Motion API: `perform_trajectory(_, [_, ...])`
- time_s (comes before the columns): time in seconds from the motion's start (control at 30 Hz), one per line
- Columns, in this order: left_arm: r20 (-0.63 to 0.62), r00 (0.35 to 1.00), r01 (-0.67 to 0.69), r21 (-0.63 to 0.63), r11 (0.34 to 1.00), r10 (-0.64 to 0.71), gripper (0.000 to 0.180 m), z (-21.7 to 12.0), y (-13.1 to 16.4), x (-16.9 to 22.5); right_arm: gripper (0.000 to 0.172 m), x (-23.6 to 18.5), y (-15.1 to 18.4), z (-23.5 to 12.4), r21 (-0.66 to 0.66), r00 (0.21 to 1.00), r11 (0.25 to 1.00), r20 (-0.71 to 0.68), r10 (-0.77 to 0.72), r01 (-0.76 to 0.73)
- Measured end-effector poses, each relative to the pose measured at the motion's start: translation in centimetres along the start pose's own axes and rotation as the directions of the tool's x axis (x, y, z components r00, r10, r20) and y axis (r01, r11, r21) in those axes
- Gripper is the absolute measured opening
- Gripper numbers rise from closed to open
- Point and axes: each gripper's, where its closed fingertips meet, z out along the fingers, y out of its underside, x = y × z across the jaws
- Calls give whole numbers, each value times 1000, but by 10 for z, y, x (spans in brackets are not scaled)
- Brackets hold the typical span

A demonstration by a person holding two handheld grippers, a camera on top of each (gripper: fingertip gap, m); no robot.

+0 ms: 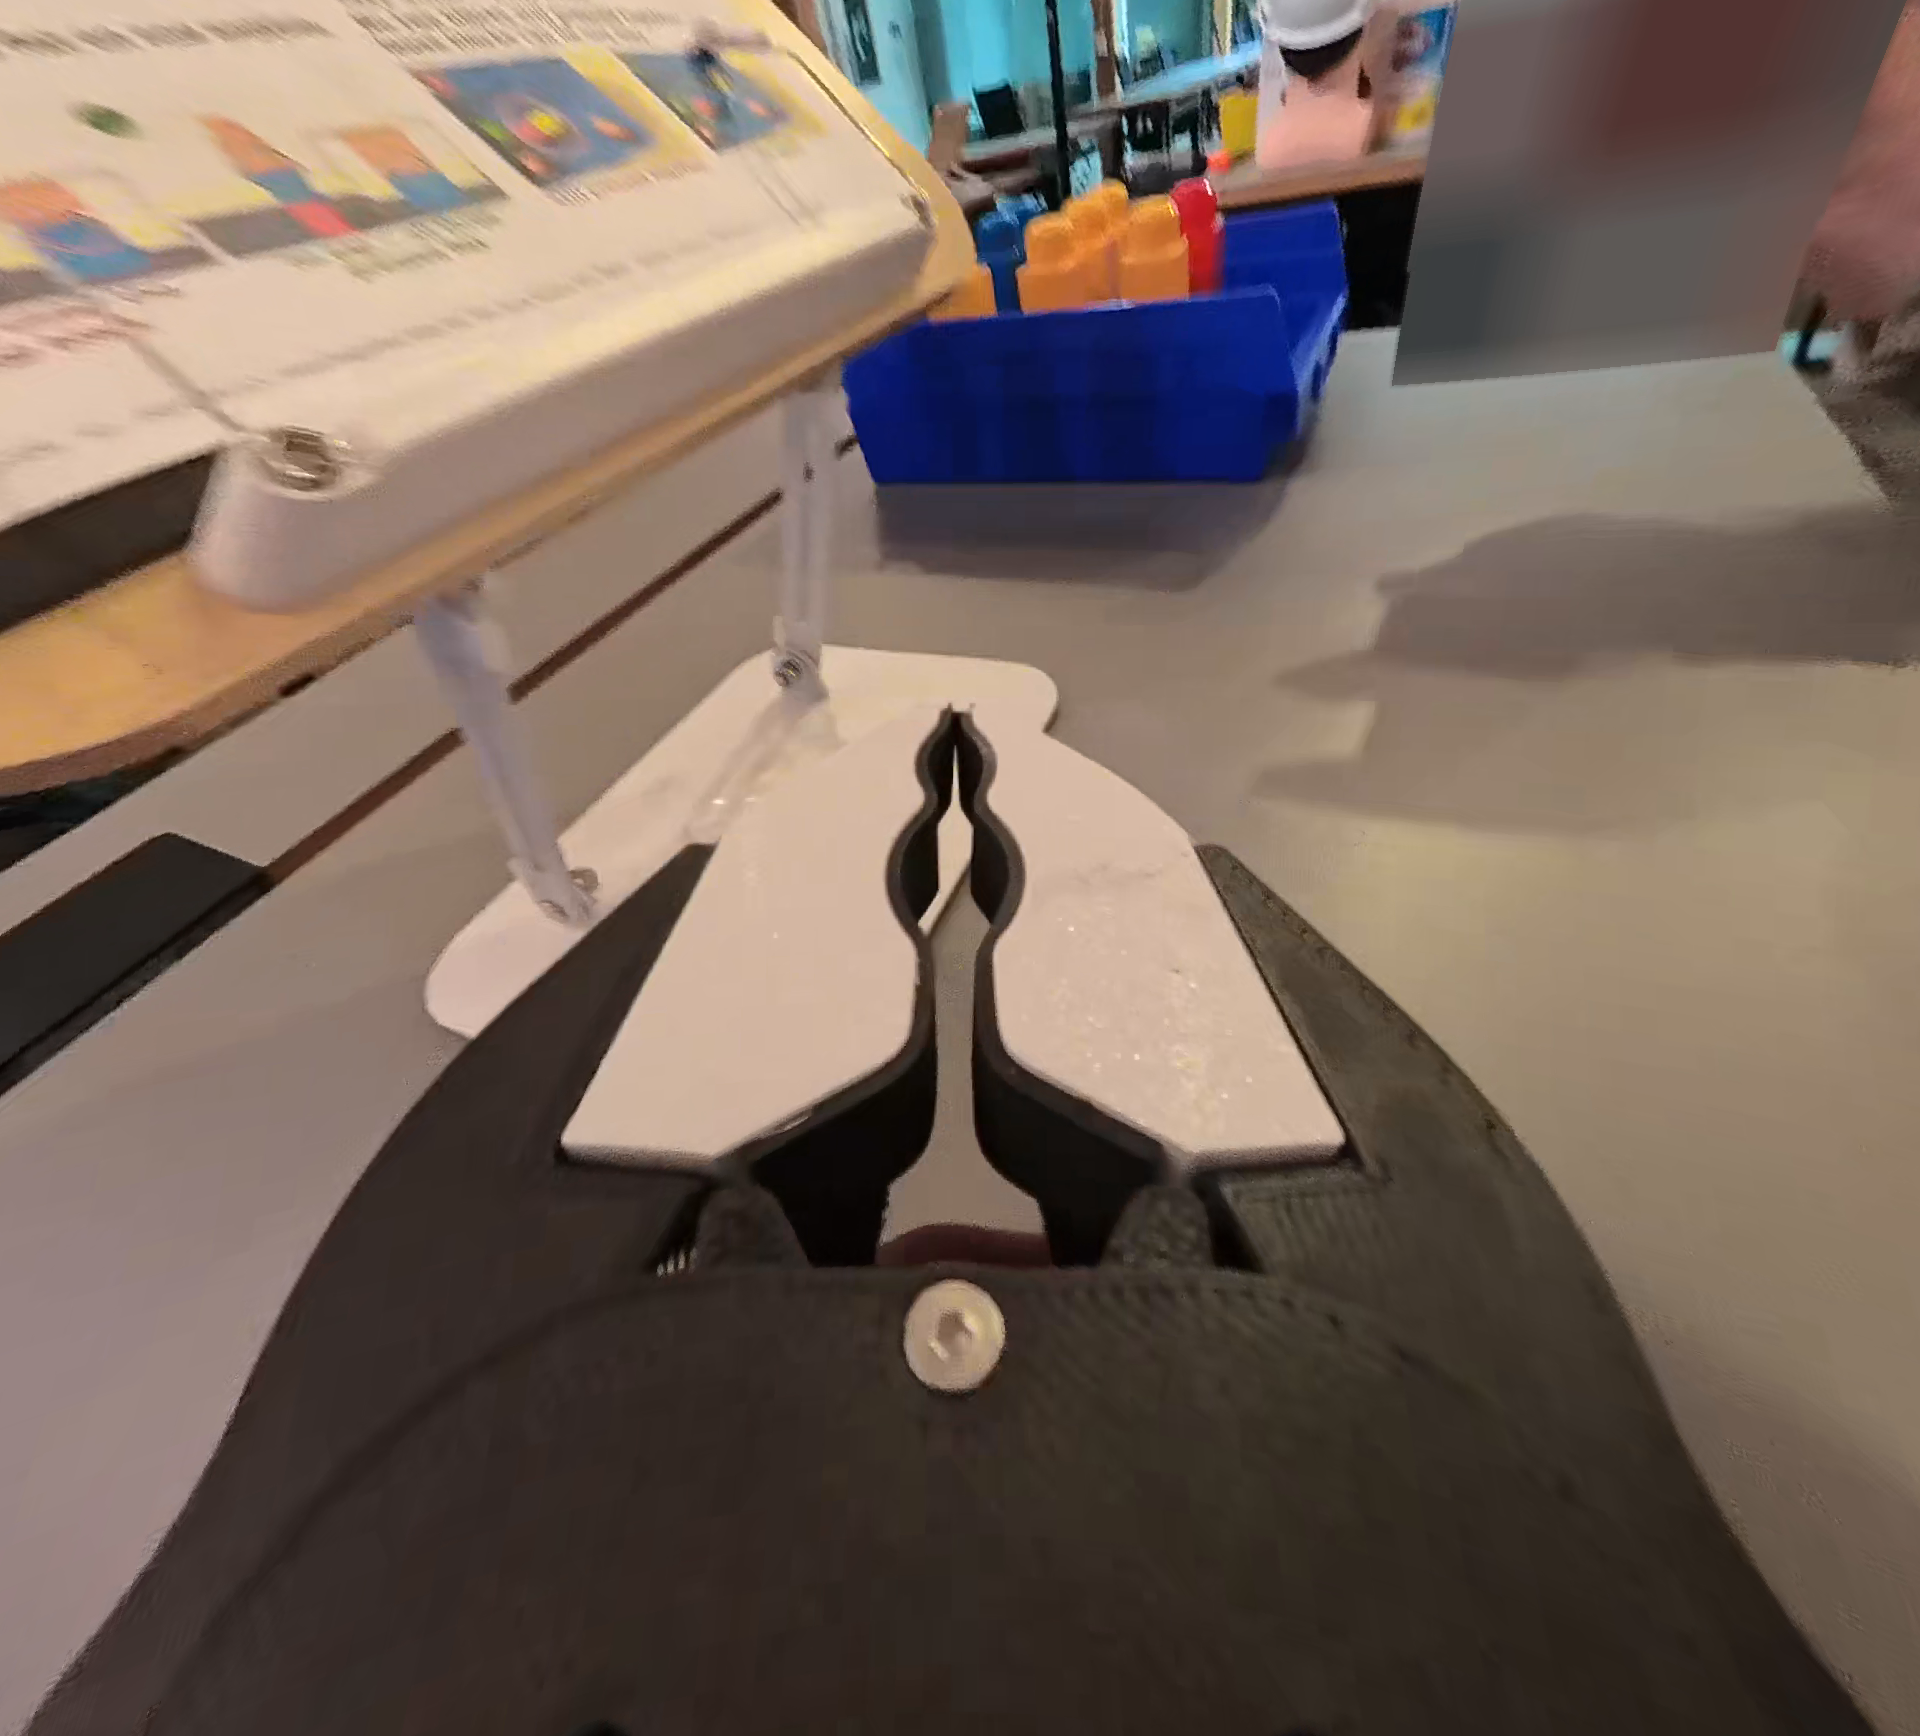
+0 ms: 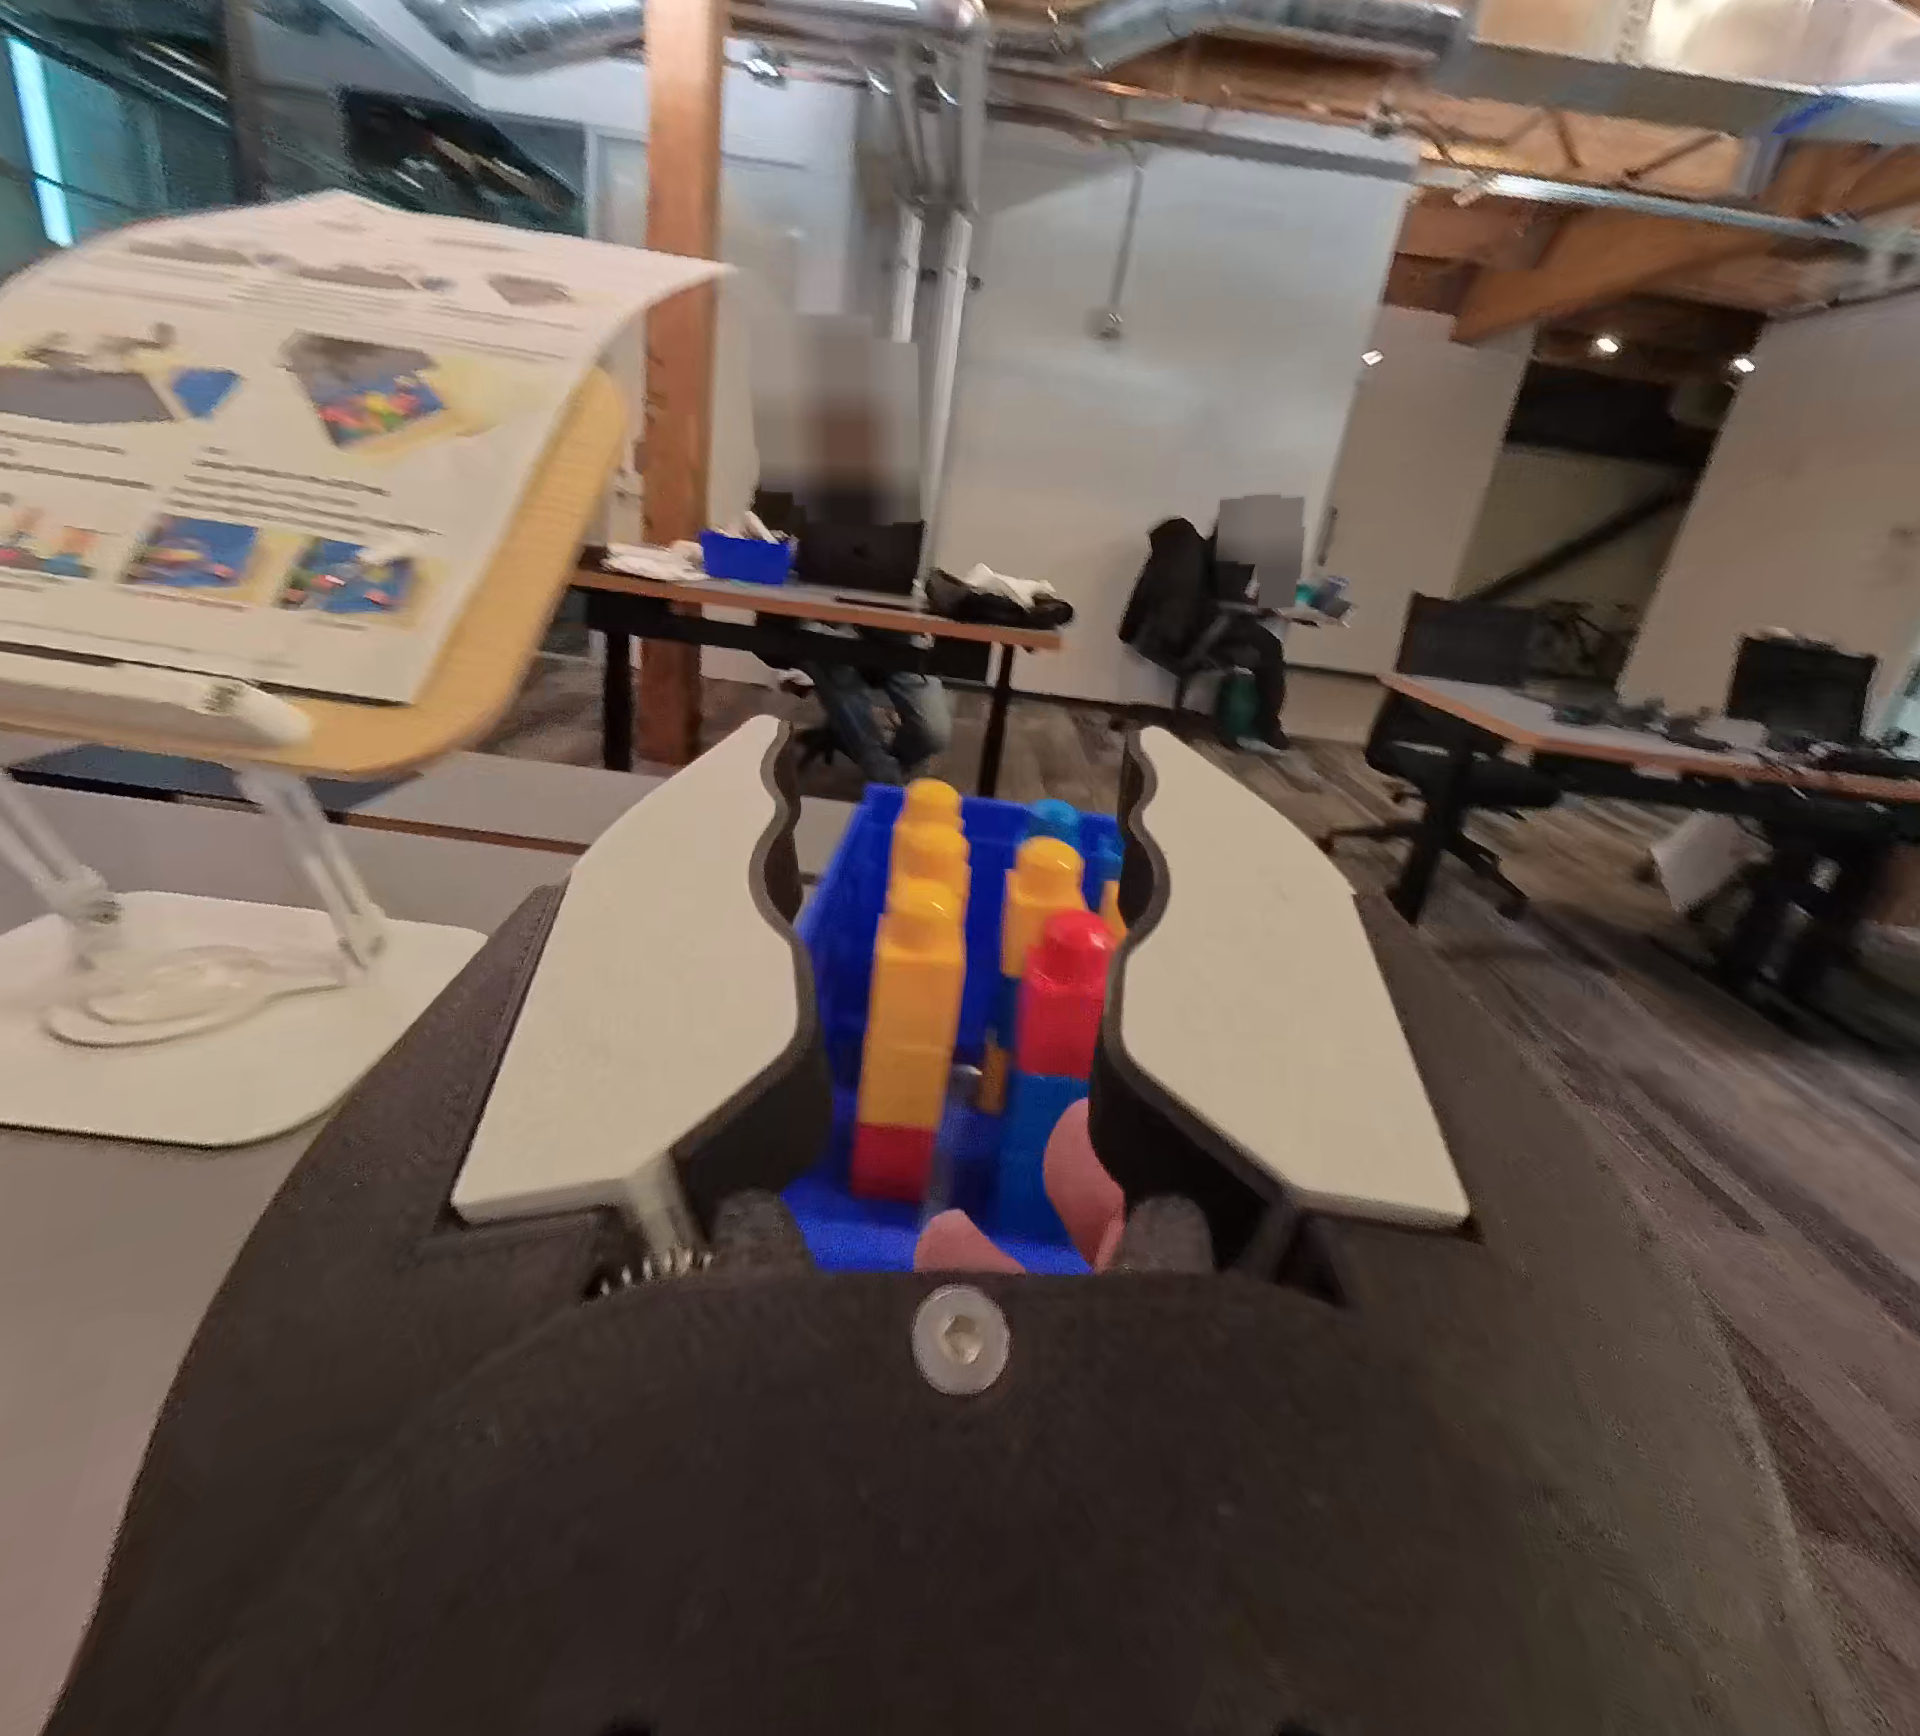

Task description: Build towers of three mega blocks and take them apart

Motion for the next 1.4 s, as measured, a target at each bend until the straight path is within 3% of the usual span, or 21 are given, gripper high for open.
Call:
perform_trajectory(0.17, [-52,998,-21,-49,999,19,0,22,9,15,51,41,41,-9,-167,1000,986,-25,7,-11])
perform_trajectory(0.3, [-74,997,-6,-63,998,1,0,33,12,20,51,42,83,4,-322,1000,947,10,-8,11])
perform_trajectory(0.6, [-67,998,14,-95,995,-21,0,37,21,17,61,39,140,49,-479,999,878,38,27,-6])
perform_trajectory(1.2, [-93,989,103,-96,990,-112,0,38,26,13,59,42,174,79,-614,999,790,41,31,1])
perform_trajectory(1.4, [-95,989,106,-104,989,-116,0,38,27,13,47,43,183,82,-635,998,772,46,51,-10])
